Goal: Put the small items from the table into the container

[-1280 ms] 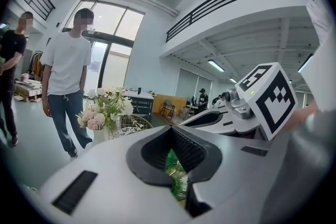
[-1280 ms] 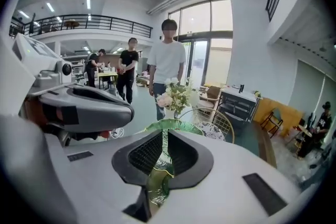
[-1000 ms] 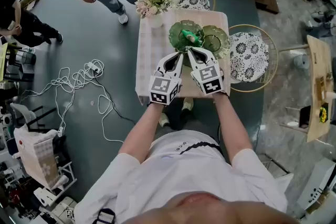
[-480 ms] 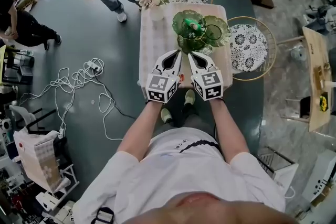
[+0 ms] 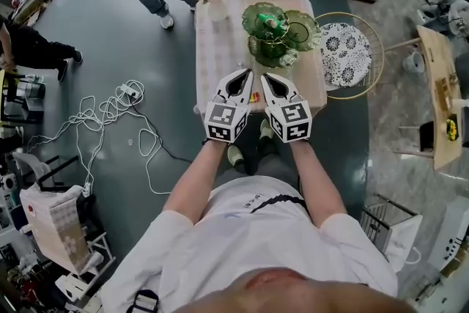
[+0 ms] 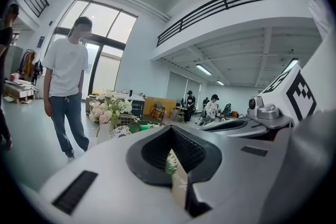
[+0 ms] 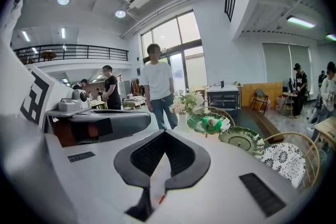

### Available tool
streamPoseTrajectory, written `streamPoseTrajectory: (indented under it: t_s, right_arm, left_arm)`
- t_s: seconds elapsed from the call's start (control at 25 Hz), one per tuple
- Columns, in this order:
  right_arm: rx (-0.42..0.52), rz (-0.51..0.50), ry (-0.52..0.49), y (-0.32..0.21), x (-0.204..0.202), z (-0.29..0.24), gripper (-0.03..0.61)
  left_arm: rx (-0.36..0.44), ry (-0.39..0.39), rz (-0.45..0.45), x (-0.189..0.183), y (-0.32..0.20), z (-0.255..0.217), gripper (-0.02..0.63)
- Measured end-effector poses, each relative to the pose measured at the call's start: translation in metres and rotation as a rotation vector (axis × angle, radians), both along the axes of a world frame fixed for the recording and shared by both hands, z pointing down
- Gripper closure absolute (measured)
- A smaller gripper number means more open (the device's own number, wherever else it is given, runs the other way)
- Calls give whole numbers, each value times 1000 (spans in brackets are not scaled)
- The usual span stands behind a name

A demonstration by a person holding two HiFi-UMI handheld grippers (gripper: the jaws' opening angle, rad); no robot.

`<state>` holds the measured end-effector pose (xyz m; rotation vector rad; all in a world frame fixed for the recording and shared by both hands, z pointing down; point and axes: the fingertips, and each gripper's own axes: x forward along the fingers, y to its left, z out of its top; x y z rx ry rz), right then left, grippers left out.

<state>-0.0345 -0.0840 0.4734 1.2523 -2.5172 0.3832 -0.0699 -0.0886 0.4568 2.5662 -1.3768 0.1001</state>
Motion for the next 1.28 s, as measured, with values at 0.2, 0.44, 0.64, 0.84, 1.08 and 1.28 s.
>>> streamPoseTrajectory:
  t_s: [0.2,0.44,0.64,0.84,1.08,1.28]
  right_arm:
    - [-11,15,-13,14,-1,6,563]
    - [-41,-3,-9,25,-3,26,563]
    - [-87,-59,28,33,1,62,561]
    - [-156,-158,111,44,1,116,547]
    - [-222,-369,249,58,-12,182,468]
    - [-236,-503,376,57,-13,230,448]
  left_arm:
    - [-8,11,1,-7,15,7,607]
    - [-7,3,-13,-15,24,21,607]
    - [-38,-10,-24,-24,30,47,607]
    - [-91,-22,-32,-25,32,80,607]
    - [-141,-35,-36,-27,32,113,607]
    - [-172,-53,-34,-26,32,143,607]
